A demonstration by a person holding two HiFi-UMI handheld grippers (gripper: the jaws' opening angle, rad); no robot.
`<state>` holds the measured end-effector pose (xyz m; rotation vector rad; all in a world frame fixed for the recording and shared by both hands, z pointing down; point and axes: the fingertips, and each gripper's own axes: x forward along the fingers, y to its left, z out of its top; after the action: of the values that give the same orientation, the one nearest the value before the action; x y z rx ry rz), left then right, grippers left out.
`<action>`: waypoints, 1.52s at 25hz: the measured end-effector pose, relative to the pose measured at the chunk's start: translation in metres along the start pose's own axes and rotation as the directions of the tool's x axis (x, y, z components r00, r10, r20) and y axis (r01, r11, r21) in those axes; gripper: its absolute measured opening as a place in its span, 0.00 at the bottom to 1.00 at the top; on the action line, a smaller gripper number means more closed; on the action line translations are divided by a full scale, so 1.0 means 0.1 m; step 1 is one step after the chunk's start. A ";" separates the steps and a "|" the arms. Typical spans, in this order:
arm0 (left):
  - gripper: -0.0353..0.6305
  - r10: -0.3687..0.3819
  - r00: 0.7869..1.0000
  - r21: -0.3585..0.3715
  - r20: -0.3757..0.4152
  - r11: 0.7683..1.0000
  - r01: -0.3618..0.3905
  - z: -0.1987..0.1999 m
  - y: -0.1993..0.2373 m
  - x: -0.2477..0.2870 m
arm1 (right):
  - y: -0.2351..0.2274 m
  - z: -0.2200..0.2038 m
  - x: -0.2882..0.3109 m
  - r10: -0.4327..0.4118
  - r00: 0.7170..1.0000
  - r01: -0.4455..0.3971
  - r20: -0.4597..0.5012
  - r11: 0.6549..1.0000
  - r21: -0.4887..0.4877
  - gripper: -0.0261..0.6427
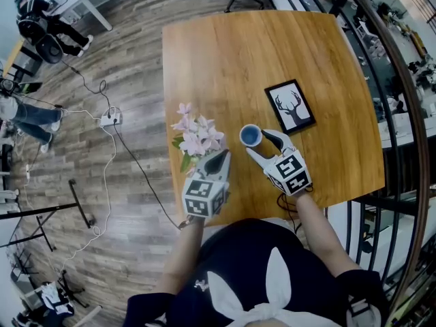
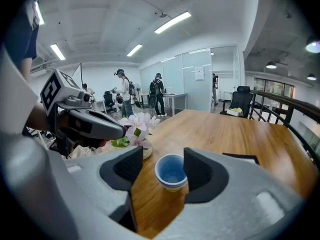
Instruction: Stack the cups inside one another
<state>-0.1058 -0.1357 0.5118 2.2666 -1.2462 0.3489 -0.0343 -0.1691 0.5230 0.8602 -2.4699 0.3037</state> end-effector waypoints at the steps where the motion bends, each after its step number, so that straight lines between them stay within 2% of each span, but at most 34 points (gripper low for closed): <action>1: 0.08 0.002 1.000 0.001 0.006 1.000 -0.002 0.02 -0.01 -0.01 | 0.02 0.02 -0.03 -0.006 1.000 0.006 0.014 1.000 -0.004 0.39; 8: 0.08 -0.004 1.000 0.017 0.030 1.000 0.004 0.08 -0.11 -0.15 | 0.14 0.23 -0.28 -0.051 0.993 0.053 0.104 0.998 -0.023 0.16; 12: 0.08 -0.022 0.999 0.031 0.023 0.999 0.022 0.02 -0.17 -0.22 | 0.20 0.31 -0.42 -0.070 0.989 0.074 0.133 0.997 -0.026 0.10; 16: 0.08 -0.017 0.999 0.034 0.048 0.999 0.016 0.05 -0.20 -0.29 | 0.25 0.37 -0.55 -0.093 0.983 0.099 0.158 0.995 -0.031 0.04; 38: 0.08 -0.045 0.996 0.053 0.076 0.998 0.041 0.03 -0.44 -0.50 | 0.56 0.25 -0.86 -0.080 0.984 0.084 0.158 0.996 -0.021 0.04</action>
<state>-0.0957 -0.0830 0.4724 2.3666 -1.2378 0.2834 -0.0214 -0.0905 0.4541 1.0061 -2.5677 0.1781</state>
